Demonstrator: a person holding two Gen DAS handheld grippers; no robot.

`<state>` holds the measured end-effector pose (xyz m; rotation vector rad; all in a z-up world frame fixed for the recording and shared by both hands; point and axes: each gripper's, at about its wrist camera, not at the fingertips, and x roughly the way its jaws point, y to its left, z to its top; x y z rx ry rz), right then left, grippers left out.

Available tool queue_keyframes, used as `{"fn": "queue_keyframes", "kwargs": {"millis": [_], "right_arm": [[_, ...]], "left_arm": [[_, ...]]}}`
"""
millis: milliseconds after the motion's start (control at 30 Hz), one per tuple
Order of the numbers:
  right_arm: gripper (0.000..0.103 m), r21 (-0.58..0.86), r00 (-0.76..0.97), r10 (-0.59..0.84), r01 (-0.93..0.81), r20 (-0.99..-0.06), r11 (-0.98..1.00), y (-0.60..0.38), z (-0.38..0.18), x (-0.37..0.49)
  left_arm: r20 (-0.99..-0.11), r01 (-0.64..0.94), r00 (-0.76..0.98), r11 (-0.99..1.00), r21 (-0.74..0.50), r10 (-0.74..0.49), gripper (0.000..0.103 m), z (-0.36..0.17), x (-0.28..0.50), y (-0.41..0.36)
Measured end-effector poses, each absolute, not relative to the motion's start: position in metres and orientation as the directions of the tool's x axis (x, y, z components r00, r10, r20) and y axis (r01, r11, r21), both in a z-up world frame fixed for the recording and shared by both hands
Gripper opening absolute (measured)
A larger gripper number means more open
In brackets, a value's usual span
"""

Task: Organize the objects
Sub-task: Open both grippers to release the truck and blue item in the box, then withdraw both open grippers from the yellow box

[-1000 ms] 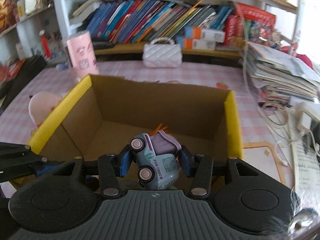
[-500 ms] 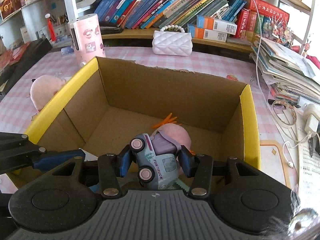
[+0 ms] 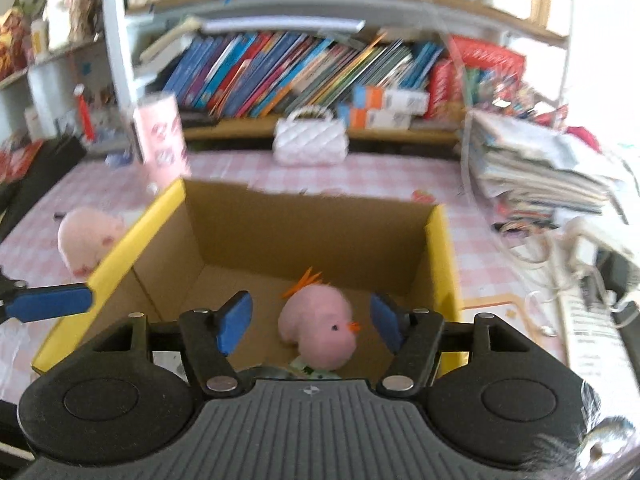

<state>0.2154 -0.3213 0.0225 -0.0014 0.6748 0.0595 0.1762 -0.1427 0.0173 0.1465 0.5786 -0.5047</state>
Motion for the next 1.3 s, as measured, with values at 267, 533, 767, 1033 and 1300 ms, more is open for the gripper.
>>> {"fn": "queue_keyframes", "kwargs": {"millis": [267, 533, 767, 1033, 1300], "right_arm": [[0.068, -0.003, 0.850, -0.087, 0.100, -0.520, 0.995, -0.331, 0.042, 0.165], [0.069, -0.015, 0.838, -0.223, 0.249, -0.498, 0.968, -0.325, 0.043, 0.113], [0.069, -0.012, 0.776, -0.256, 0.306, -0.577, 0.952, -0.298, 0.022, 0.080], [0.071, -0.023, 0.725, -0.222, 0.275, -0.652, 0.961, -0.250, -0.002, 0.053], [0.074, -0.027, 0.704, -0.158, 0.194, -0.692, 0.981, -0.206, -0.012, 0.038]], "left_arm": [[-0.481, 0.464, 0.771, 0.885, -0.025, -0.418, 0.079, 0.033, 0.155, -0.112], [-0.476, 0.457, 0.771, 0.888, -0.049, -0.423, 0.083, 0.030, 0.135, -0.085], [-0.530, 0.451, 0.745, 0.891, -0.046, -0.405, 0.083, 0.015, 0.116, -0.059], [-0.603, 0.444, 0.701, 0.895, -0.049, -0.381, 0.084, 0.001, 0.097, -0.028], [-0.654, 0.412, 0.682, 0.911, -0.027, -0.328, 0.089, -0.010, 0.080, 0.001]]}}
